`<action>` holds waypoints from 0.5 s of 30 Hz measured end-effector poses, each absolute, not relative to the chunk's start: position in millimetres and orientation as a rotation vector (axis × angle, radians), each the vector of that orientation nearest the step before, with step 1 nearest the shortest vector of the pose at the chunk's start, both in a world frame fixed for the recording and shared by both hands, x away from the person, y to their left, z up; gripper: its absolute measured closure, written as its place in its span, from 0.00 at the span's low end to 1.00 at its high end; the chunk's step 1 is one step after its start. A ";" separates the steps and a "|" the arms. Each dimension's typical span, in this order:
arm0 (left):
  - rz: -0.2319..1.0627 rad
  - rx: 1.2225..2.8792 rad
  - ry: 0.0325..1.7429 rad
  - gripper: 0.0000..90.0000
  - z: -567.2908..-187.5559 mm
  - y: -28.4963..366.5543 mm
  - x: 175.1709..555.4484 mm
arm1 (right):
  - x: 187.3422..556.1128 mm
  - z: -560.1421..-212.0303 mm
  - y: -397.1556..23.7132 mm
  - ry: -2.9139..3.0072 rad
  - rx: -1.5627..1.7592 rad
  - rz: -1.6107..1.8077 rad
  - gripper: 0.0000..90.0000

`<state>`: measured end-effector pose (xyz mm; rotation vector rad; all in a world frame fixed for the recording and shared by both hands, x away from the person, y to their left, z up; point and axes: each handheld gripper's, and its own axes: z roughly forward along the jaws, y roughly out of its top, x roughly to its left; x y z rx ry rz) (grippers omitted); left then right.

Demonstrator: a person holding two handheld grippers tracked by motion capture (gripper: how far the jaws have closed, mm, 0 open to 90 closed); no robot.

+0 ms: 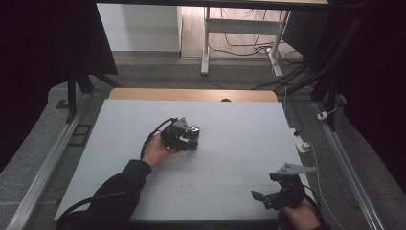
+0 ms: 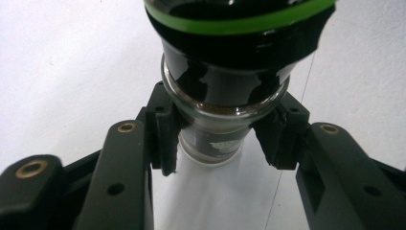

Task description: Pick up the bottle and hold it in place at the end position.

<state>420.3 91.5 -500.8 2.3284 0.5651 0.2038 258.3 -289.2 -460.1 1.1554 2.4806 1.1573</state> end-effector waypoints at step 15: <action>0.209 2.292 0.601 0.60 -506.9 92.2 416.8 | 257.0 -460.0 -289.5 2.479 1.149 1.157 0.00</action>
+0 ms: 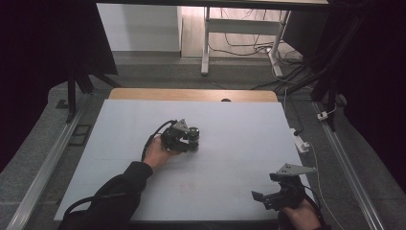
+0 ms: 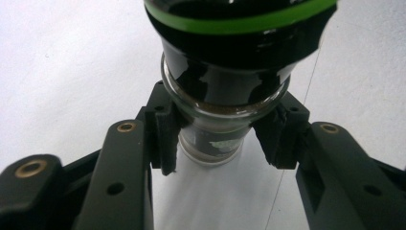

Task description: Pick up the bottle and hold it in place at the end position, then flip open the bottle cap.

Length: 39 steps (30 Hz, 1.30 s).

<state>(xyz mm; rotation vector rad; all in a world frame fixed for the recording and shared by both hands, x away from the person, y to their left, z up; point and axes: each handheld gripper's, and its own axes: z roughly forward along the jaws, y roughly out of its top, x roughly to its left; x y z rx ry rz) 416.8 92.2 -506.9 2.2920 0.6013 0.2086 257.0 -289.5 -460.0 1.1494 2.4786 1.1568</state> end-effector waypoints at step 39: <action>0.232 2.265 0.631 0.61 -509.7 91.8 412.3 | 263.4 -440.6 -260.9 2.425 1.036 1.245 0.00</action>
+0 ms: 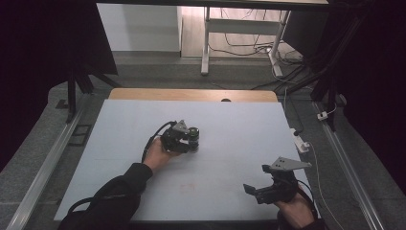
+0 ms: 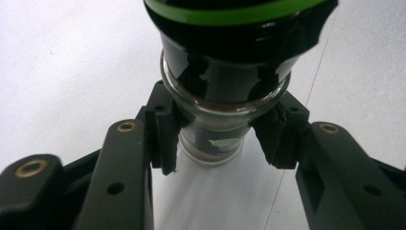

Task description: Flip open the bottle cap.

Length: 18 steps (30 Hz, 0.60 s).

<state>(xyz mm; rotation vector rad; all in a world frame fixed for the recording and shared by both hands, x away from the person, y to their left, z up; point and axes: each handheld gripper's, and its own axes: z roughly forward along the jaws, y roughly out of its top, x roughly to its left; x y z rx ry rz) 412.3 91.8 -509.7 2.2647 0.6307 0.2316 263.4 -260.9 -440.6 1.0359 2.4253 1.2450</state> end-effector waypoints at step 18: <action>0.235 2.261 0.634 0.61 -510.1 91.5 411.7 | 282.6 -434.5 -224.2 2.445 0.909 1.303 0.00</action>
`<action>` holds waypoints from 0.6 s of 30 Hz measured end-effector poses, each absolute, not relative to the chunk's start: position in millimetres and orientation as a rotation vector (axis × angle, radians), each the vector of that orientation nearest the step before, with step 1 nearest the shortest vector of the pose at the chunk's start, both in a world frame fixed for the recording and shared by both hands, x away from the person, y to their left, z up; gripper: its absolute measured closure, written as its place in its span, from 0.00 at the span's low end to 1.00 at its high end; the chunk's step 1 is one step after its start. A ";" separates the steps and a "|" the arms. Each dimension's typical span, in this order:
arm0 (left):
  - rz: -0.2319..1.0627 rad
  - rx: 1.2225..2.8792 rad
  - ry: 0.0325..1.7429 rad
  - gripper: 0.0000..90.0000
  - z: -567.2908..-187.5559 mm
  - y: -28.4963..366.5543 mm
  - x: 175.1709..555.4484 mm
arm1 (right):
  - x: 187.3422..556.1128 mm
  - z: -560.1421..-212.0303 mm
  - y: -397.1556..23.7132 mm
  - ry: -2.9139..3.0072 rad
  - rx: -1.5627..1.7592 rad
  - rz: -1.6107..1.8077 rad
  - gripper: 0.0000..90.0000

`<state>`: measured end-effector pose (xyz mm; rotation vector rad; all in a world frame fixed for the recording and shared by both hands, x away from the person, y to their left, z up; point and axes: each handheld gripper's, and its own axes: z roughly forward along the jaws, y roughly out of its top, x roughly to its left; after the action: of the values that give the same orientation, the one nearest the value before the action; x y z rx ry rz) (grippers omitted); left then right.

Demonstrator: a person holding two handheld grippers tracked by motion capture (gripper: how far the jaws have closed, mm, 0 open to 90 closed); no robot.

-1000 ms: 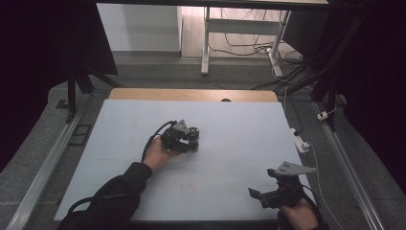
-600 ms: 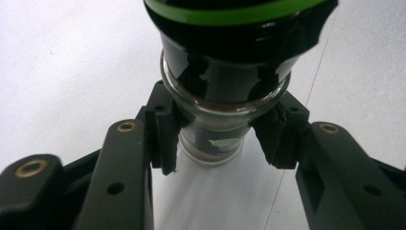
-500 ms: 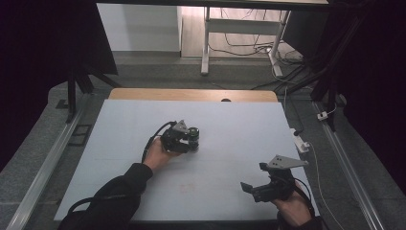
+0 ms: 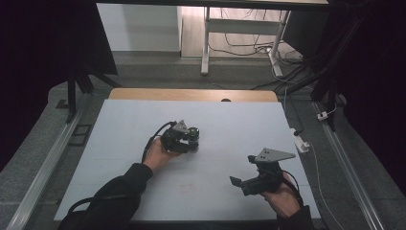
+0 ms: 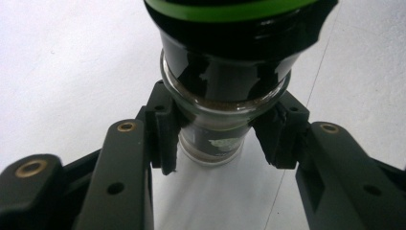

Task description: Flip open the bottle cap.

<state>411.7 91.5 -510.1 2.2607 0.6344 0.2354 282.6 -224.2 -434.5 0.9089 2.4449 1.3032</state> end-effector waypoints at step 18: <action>0.238 2.260 0.629 0.61 -510.7 92.3 411.7 | 314.3 -434.9 -178.9 2.510 0.888 1.263 0.00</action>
<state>411.7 92.3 -510.7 2.2604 0.6294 0.2379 314.3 -178.9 -434.9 0.8877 2.5104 1.2635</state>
